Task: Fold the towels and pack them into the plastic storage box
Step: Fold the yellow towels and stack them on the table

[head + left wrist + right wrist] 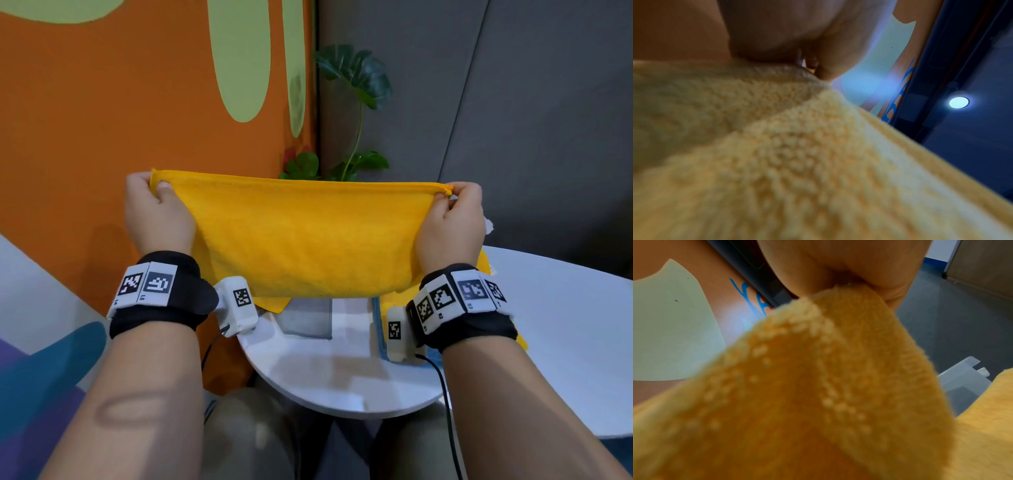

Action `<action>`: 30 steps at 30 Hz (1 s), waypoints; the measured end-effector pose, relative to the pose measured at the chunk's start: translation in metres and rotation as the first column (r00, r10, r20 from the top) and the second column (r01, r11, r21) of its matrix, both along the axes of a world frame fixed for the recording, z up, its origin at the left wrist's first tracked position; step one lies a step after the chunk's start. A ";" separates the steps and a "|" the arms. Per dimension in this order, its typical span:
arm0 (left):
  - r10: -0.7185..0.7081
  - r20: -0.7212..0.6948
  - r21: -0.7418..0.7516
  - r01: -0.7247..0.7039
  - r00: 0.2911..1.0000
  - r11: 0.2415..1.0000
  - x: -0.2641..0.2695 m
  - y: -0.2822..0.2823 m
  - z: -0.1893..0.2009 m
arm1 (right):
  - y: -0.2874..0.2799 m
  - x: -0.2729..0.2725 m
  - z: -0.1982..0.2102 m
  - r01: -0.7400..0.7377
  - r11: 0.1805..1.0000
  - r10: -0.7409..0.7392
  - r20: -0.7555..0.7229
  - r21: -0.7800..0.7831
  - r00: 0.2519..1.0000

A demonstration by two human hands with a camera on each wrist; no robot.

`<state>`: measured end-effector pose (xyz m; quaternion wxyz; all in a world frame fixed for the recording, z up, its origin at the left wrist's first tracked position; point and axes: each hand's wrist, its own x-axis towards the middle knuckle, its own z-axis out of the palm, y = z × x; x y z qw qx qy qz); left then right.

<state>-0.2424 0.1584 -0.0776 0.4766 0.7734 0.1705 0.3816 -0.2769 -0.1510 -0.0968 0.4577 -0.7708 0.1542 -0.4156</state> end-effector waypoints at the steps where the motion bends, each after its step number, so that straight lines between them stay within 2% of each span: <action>1: -0.002 -0.048 0.001 0.002 0.999 1.000 -0.001 -0.001 0.000 | 0.000 0.000 0.000 -0.002 1.000 0.002 -0.031 0.006 1.000; 6: -0.043 -0.258 0.024 0.051 0.965 0.998 -0.001 -0.010 -0.004 | 0.006 0.000 -0.001 -0.041 0.999 0.045 -0.209 0.025 0.977; 13: -0.235 -0.384 0.011 0.260 0.893 0.966 -0.008 -0.052 -0.006 | 0.032 0.000 0.000 -0.228 0.974 0.214 -0.361 0.004 0.907; 16: -0.391 -0.363 -0.054 0.400 0.846 0.915 -0.014 -0.074 -0.003 | 0.043 -0.001 0.002 -0.330 0.944 0.301 -0.387 -0.010 0.871; 20: -0.566 -0.347 -0.167 0.544 0.748 0.822 -0.026 -0.096 0.004 | 0.055 -0.003 0.005 -0.439 0.897 0.387 -0.390 -0.049 0.835; 25: -0.615 -0.368 -0.136 0.614 0.697 0.777 -0.032 -0.110 0.008 | 0.062 -0.004 0.008 -0.484 0.870 0.431 -0.324 -0.099 0.842; 30: -0.628 -0.356 -0.132 0.628 0.692 0.767 -0.033 -0.112 0.012 | 0.061 -0.007 0.012 -0.541 0.825 0.467 -0.342 -0.163 0.815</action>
